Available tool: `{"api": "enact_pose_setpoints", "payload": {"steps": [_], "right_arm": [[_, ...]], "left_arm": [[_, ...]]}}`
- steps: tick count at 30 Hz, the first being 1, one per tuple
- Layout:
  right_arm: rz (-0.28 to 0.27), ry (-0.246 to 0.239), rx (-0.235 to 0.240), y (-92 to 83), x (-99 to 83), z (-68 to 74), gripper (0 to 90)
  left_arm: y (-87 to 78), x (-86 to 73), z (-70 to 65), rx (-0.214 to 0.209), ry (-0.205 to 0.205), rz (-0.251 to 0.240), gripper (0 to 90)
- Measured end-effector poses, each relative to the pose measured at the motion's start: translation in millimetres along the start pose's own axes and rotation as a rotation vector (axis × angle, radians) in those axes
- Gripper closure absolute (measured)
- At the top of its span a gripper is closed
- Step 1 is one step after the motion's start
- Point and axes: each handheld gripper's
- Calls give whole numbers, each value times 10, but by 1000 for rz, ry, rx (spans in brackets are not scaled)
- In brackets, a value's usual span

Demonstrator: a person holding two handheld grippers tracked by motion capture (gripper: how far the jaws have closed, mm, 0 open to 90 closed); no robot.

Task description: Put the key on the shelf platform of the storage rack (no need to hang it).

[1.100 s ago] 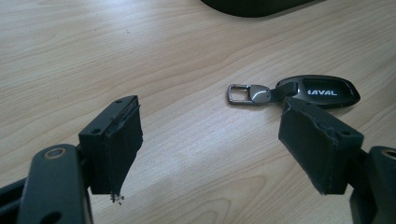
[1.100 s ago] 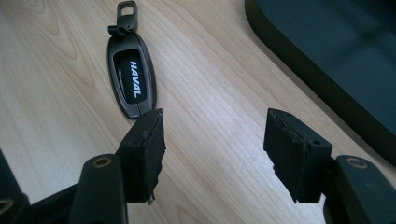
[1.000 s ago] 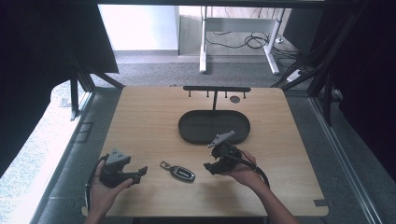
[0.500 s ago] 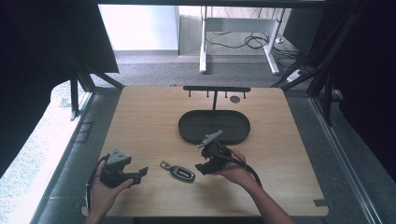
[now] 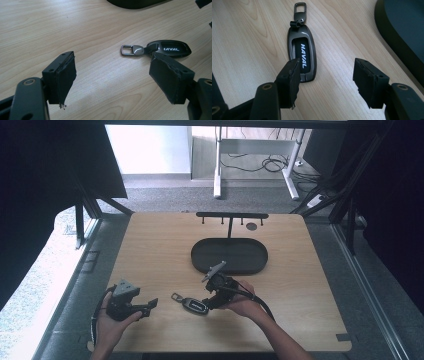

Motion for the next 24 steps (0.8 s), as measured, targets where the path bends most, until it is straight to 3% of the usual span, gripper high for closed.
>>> {"api": "enact_pose_setpoints", "payload": {"steps": [24], "right_arm": [[58, -65, 29, 204, 211, 106, 386]], "left_arm": [[-7, 5, -4, 0, 8, -5, 217]]}}
Point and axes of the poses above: each handheld gripper's, and its own axes: y roughly forward along the jaws, x roughly out of its top, z roughly to its left, and after that the axes turned 8 degrees about -y, right-handed
